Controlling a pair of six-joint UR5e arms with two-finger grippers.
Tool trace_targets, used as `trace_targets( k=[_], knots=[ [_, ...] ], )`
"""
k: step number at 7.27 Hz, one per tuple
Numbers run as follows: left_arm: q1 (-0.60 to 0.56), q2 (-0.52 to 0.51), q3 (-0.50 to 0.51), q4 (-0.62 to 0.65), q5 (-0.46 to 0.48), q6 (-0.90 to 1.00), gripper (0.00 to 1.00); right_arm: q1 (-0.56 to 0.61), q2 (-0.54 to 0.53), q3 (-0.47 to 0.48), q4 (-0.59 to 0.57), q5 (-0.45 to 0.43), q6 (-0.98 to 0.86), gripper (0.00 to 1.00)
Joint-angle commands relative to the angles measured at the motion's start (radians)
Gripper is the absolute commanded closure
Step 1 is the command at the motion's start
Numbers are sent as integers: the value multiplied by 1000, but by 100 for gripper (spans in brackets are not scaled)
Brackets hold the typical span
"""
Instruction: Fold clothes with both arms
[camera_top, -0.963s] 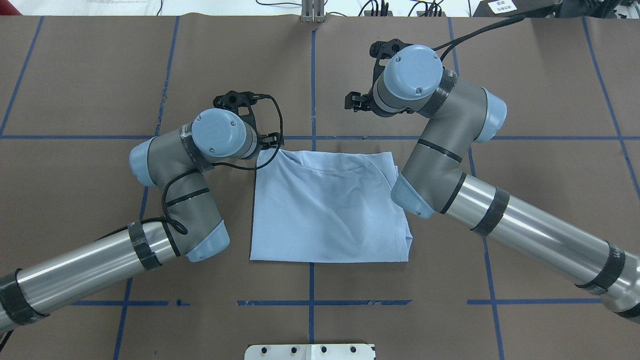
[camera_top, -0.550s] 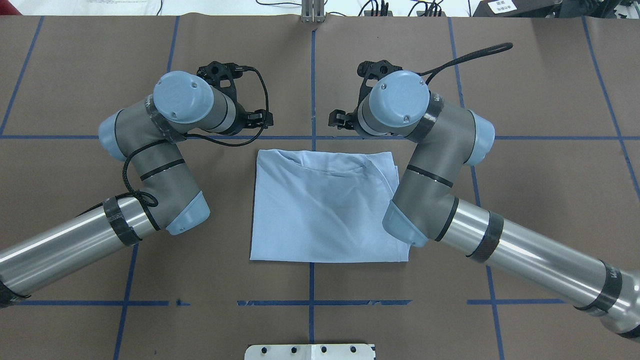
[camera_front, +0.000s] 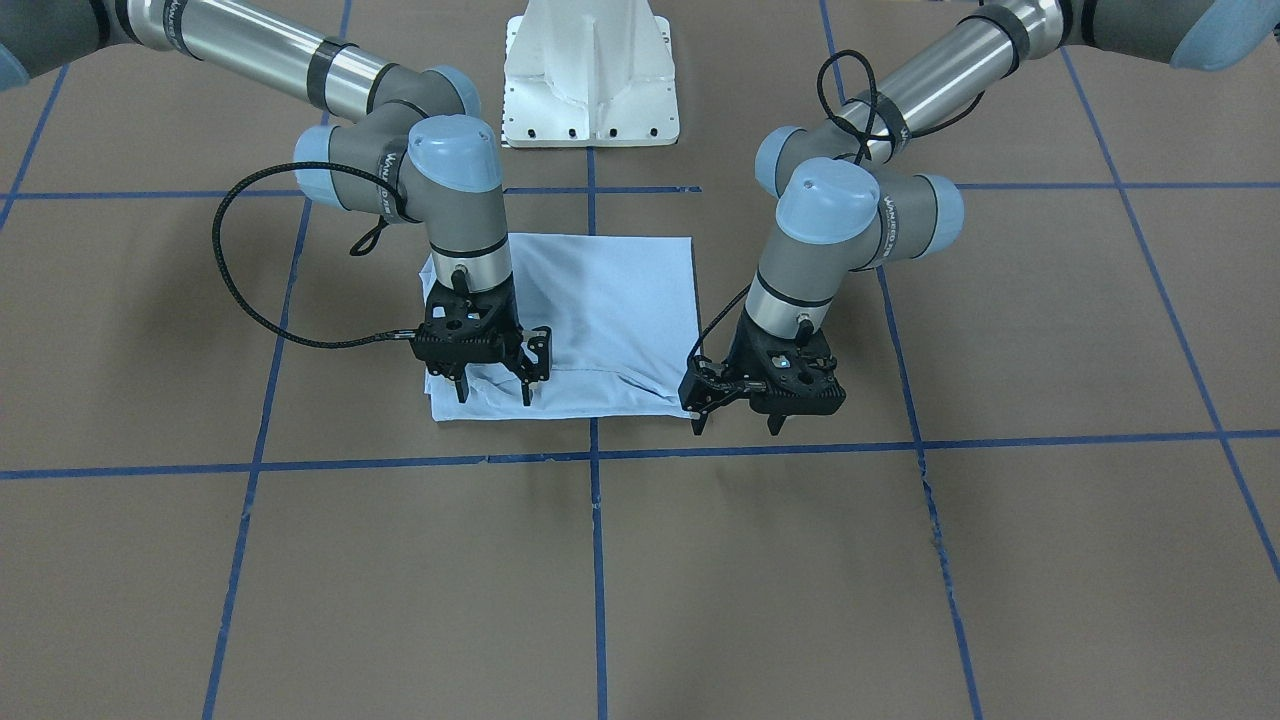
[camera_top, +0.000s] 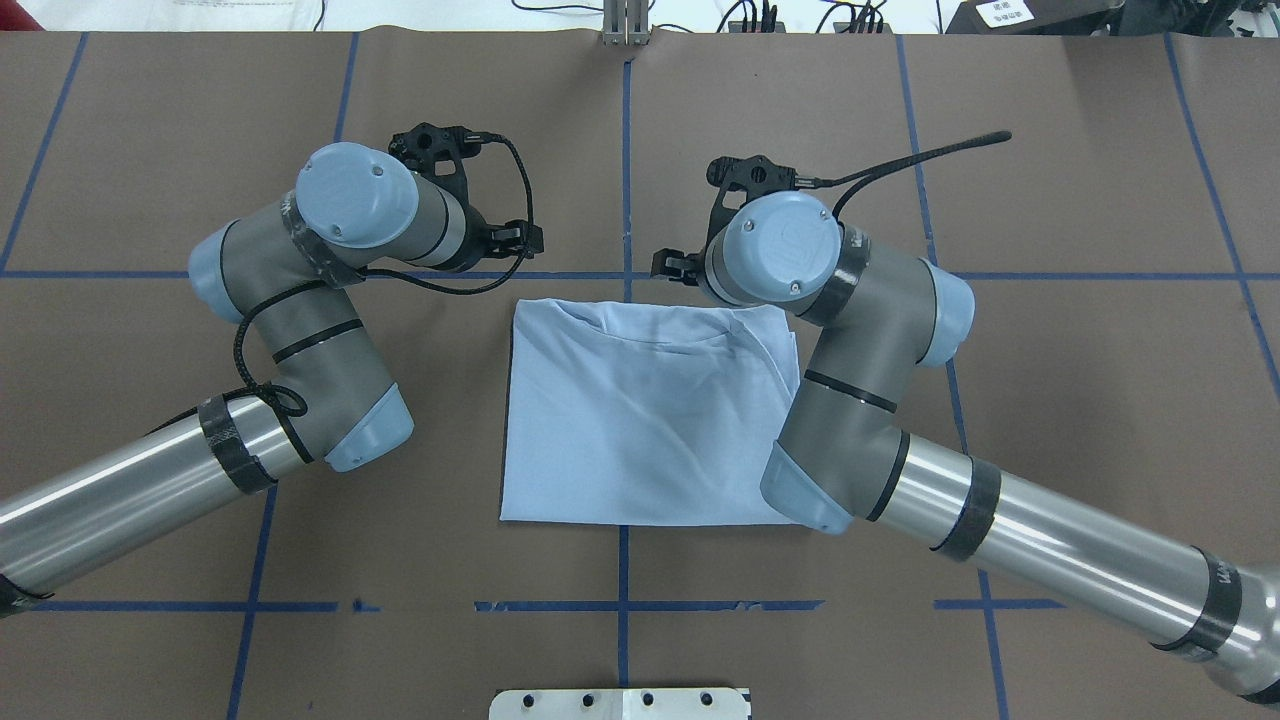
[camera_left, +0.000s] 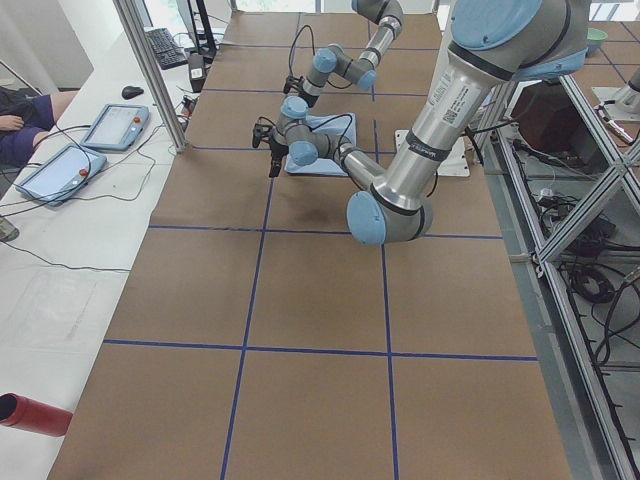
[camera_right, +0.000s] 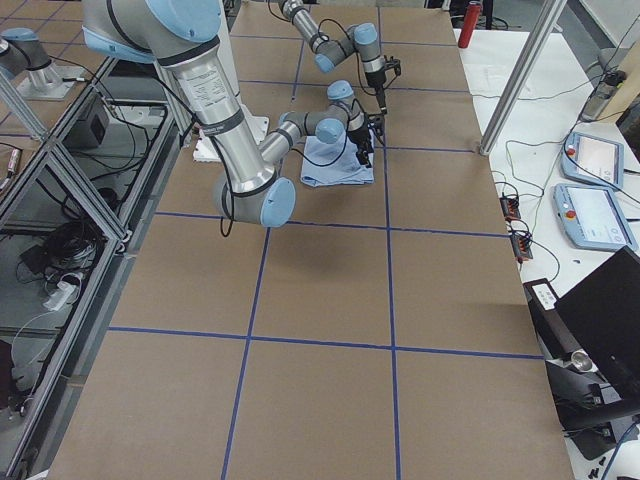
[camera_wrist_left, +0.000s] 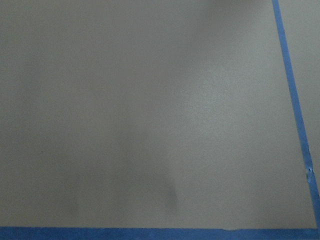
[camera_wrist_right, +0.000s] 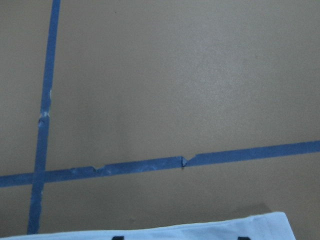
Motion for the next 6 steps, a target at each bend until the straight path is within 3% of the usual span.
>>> trace_targets(
  k=[1, 2, 3, 4, 5, 6],
  knots=[
    [0, 1, 0, 0, 0, -1, 0, -5, -8, 9, 0, 2, -3, 43],
    [0, 2, 0, 0, 1, -1, 0, -5, -8, 9, 0, 1, -1, 50],
    [1, 2, 0, -2, 1, -6, 0, -5, -9, 9, 1, -1, -3, 66],
    [1, 2, 0, -2, 1, -9, 0, -5, -11, 8, 4, -5, -3, 91],
    [1, 2, 0, -2, 1, -9, 0, -7, -20, 8, 8, -8, -3, 100],
    [1, 2, 0, -2, 1, -11, 0, -5, -31, 9, 11, -8, -3, 100]
  ],
)
